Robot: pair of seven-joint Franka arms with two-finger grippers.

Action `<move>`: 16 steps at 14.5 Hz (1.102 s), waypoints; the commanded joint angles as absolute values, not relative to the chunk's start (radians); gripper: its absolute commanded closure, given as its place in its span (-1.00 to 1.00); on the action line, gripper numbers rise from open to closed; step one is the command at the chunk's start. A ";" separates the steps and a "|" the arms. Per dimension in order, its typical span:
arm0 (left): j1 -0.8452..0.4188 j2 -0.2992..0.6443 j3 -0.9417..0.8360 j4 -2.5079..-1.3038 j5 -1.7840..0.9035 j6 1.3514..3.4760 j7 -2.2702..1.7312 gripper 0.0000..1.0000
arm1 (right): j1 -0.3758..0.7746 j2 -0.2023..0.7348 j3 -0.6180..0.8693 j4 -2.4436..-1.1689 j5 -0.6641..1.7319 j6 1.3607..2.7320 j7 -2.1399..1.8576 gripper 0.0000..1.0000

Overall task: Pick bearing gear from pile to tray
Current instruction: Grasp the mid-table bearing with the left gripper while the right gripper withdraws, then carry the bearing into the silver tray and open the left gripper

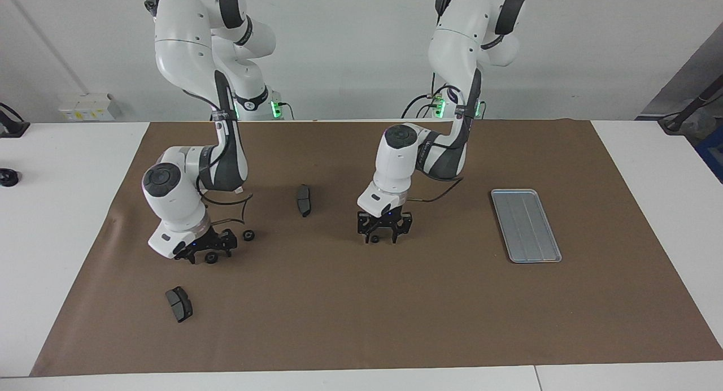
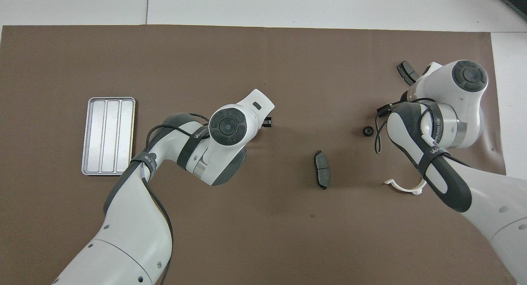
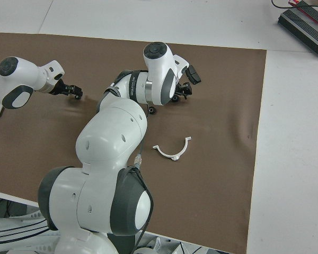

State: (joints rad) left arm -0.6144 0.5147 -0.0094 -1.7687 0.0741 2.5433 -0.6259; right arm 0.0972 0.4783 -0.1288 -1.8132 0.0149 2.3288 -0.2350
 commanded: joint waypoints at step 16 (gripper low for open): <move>-0.559 0.365 0.018 -1.804 0.090 2.330 -0.646 1.00 | 0.089 0.446 -0.112 -1.809 0.037 2.309 -0.265 1.00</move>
